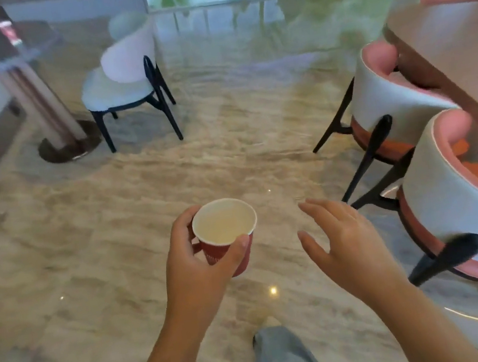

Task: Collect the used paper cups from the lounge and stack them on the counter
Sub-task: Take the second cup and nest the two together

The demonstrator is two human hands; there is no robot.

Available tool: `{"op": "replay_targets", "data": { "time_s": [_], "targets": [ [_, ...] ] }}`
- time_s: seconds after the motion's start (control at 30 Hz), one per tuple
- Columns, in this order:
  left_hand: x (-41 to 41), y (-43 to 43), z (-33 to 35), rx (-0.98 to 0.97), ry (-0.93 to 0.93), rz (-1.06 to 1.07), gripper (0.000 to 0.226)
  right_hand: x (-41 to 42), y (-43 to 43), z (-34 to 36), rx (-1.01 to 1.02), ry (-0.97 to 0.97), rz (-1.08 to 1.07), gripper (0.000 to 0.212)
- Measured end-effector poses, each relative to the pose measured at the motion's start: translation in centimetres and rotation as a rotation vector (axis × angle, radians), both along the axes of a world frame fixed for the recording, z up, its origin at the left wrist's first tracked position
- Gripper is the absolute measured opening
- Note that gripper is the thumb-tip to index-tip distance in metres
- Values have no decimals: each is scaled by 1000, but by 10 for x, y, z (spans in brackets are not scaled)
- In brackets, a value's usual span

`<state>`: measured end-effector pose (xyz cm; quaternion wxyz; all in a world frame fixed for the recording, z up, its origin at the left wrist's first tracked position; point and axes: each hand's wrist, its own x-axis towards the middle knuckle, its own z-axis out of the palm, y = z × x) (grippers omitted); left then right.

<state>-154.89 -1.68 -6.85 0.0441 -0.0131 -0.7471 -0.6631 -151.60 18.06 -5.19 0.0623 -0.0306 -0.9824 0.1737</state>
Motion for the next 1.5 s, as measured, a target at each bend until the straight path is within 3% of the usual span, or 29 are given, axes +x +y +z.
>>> {"op": "replay_targets", "data": {
  "time_s": [0.27, 0.5, 0.77, 0.97, 1.3, 1.5],
  "targets": [
    [-146, 16, 36, -62, 47, 126, 62, -184, 19, 28, -28, 55, 150, 43],
    [-223, -41, 22, 0, -35, 380, 61, -304, -33, 21, -17, 24, 356, 44],
    [-324, -163, 2, -102, -61, 549, 70, -441, -160, 6, -31, 20, 513, 42],
    [-413, -276, 17, -60, -30, 657, 76, -544, -283, 22, -25, 45, 651, 45],
    [-504, -381, 0, 30, -84, 728, 61, -663, -413, 5, -5, -1, 776, 46],
    [-569, -461, -5, -13, -117, 833, 60, -746, -502, -8, -67, -18, 842, 42]
  ]
}}
